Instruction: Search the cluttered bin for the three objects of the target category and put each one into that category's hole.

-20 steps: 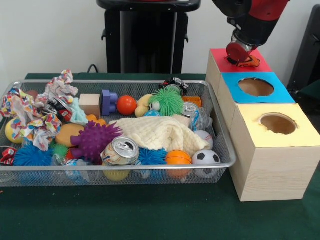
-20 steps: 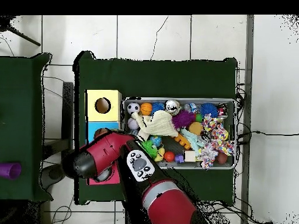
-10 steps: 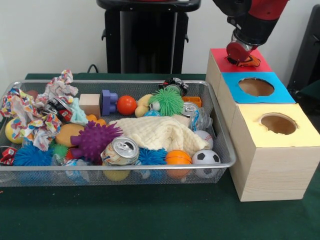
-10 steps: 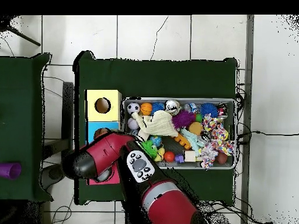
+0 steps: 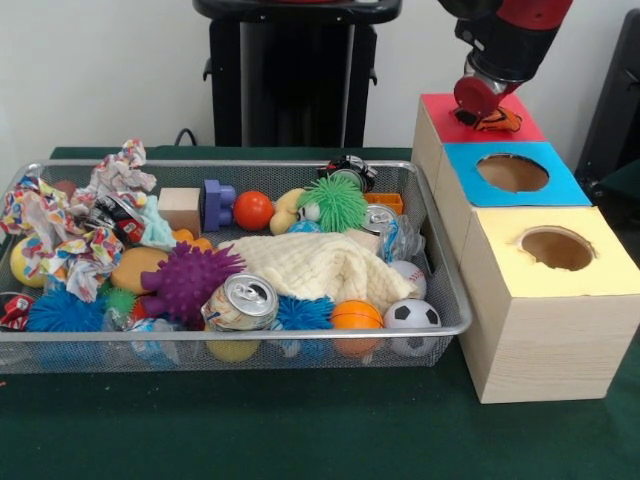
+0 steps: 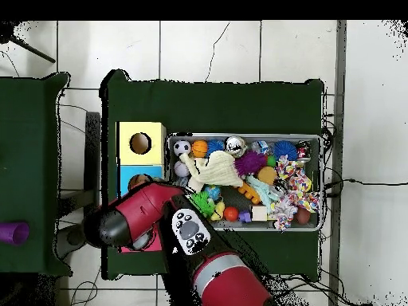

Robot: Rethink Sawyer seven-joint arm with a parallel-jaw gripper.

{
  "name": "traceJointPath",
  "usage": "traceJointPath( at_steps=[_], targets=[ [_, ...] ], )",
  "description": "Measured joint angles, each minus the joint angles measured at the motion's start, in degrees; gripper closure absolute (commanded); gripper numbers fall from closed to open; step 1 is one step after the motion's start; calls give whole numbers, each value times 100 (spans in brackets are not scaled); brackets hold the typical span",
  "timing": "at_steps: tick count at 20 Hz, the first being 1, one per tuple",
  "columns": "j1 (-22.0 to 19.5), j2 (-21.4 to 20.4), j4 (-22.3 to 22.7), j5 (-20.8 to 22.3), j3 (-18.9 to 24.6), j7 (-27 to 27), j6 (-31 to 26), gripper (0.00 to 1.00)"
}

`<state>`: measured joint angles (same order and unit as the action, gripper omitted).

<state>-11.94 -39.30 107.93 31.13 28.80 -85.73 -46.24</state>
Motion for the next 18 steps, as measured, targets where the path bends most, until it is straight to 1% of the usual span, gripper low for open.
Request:
traceJointPath(
  at_steps=[7,18],
  targets=[
    [44,-218,82,-63,2,1,-5,0],
    [52,-298,107,-67,2,1,-1,0]
  ],
)
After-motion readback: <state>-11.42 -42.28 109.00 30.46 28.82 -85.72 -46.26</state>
